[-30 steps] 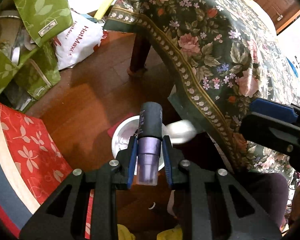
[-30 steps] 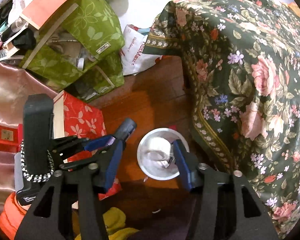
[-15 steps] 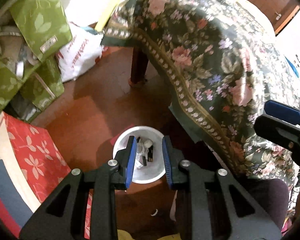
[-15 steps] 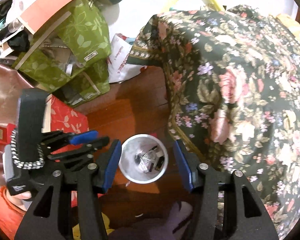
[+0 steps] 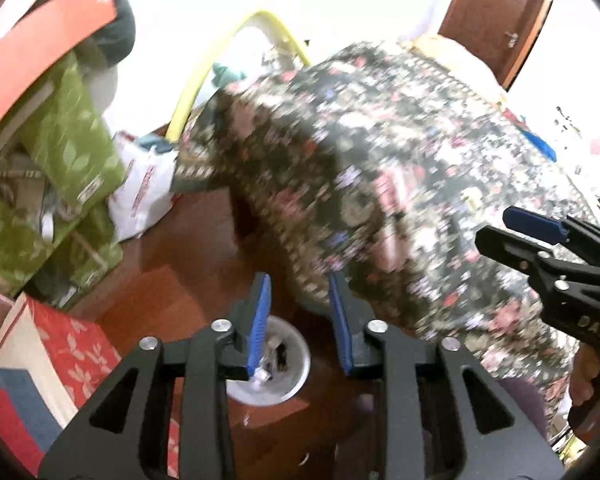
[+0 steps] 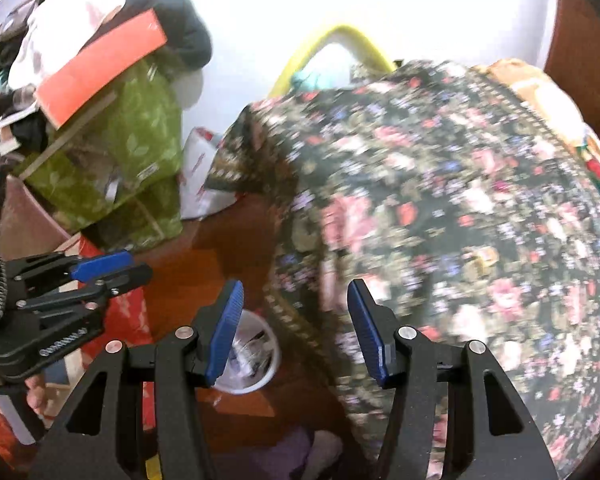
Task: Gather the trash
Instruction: 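Move both open tools back over the bed, then grasp the yellow scissors with the left tool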
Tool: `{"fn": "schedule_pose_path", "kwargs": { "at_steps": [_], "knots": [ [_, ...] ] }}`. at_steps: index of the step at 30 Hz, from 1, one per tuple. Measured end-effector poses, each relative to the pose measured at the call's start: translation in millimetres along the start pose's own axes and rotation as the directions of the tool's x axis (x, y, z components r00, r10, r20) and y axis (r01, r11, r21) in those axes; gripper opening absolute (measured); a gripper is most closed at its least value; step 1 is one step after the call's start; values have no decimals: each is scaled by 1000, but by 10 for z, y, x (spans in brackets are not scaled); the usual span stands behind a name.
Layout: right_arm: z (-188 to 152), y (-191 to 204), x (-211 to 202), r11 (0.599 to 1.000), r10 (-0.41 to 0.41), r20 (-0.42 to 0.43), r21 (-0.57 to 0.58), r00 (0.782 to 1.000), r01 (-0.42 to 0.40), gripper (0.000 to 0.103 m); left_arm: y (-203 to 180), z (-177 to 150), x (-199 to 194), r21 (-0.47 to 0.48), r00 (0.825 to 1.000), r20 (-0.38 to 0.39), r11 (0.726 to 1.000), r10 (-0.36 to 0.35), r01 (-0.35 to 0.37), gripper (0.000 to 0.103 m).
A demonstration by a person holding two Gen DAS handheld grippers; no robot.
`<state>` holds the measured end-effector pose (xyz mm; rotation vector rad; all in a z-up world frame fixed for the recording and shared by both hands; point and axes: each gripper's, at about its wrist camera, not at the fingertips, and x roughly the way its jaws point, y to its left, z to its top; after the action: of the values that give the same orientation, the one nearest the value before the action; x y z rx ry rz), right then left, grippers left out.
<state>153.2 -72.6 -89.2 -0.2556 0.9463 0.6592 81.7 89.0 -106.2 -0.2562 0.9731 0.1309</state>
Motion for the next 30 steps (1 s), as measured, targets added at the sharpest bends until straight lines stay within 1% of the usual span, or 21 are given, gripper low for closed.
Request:
{"fn": "schedule_pose_path", "kwargs": {
  "at_steps": [2, 6, 12, 17, 22, 26, 30],
  "knots": [
    [14, -134, -82, 1000, -28, 23, 4, 999, 28, 50, -163, 83, -27, 23, 1000, 22, 1000, -13, 12, 36],
    [25, -457, -237, 997, -70, 55, 28, 996, 69, 50, -509, 249, 2, 62, 999, 38, 997, -37, 34, 43],
    [-29, -992, -413, 985, -155, 86, 87, 984, 148, 50, -1050, 461, 192, 116, 995, 34, 990, -90, 85, 43],
    [-155, -1397, -419, 973, -187, 68, 151, 980, 176, 50, -1531, 569, 513, 165, 992, -10, 979, -124, 124, 43],
    [-286, -1781, -320, 959, -211, 28, 201, 977, 202, 50, -1968, 607, 965, 197, 986, -81, 967, -146, 159, 43],
    [-388, -2032, -232, 947, -213, -2, 245, 977, 206, 50, -2206, 615, 1310, 205, 979, -132, 962, -153, 178, 43],
    [-464, -2204, -123, 940, -205, -27, 272, 978, 205, 51, -2359, 657, 1583, 210, 975, -162, 961, -150, 182, 44]
  ]
}}
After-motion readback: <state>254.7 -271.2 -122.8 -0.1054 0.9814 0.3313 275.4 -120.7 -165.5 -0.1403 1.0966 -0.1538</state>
